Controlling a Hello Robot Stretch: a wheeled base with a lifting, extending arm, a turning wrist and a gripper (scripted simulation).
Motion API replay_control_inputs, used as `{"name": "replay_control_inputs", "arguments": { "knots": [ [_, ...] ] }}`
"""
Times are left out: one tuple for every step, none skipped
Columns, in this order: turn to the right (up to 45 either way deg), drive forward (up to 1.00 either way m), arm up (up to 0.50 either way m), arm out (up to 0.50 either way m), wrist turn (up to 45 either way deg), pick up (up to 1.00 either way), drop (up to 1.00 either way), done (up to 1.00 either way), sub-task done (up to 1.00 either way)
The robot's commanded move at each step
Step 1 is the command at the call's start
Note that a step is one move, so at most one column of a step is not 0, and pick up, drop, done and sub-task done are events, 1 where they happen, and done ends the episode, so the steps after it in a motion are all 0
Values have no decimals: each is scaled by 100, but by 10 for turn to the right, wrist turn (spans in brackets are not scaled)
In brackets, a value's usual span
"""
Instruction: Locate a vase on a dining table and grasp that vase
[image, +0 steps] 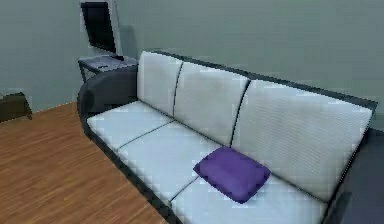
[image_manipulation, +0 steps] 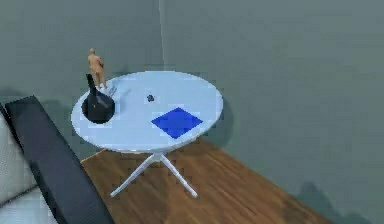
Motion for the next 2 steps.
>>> {"name": "replay_control_inputs", "arguments": {
  "knots": [
    [450,0,0,0,0,0,0,0,0],
    [450,0,0,0,0,0,0,0,0]
  ]
}}
